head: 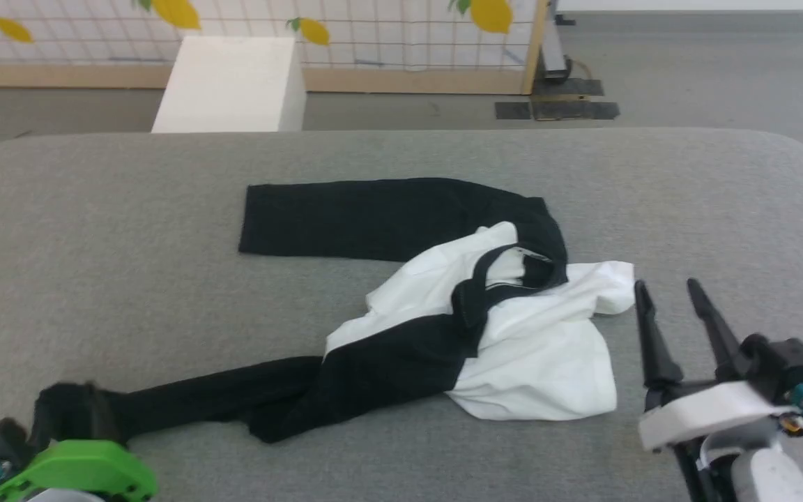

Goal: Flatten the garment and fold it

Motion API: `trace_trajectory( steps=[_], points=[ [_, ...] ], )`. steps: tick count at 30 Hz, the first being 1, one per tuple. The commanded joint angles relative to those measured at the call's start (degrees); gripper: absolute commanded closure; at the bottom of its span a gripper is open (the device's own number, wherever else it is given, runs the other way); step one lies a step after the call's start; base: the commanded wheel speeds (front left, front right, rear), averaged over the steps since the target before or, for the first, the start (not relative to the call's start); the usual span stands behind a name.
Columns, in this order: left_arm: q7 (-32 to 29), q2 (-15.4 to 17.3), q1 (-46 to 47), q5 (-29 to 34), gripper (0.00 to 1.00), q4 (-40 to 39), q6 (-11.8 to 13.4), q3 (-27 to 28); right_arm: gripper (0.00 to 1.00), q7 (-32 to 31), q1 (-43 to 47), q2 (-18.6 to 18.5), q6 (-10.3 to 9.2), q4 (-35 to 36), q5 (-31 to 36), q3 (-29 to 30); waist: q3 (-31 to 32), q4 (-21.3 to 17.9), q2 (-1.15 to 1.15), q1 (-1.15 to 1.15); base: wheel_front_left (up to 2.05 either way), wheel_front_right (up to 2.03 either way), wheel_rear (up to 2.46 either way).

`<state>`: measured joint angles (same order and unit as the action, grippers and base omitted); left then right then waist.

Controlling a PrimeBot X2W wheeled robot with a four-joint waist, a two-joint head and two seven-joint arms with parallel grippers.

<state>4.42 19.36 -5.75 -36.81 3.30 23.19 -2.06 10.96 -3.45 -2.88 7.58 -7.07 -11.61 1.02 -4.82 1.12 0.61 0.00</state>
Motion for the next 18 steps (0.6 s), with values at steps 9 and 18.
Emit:
trace_trajectory(
  steps=[9, 18],
  points=[
    [10.5, -7.3, 10.9, 8.5, 0.00, 0.7, -8.0, -5.7, 0.00, -10.4, -16.6, -1.0, -0.09, -3.2, 3.4, 3.7, -7.5, 8.2, -0.61, 0.00, 0.00, 0.00, 0.00],
    [10.6, -15.5, 16.4, 16.9, 0.00, -1.9, -14.4, -3.6, 0.00, -26.7, -35.1, -7.5, -0.09, -18.9, 2.7, -0.2, -16.6, 14.1, -0.61, 0.00, 0.00, 0.00, 0.00]
  ],
)
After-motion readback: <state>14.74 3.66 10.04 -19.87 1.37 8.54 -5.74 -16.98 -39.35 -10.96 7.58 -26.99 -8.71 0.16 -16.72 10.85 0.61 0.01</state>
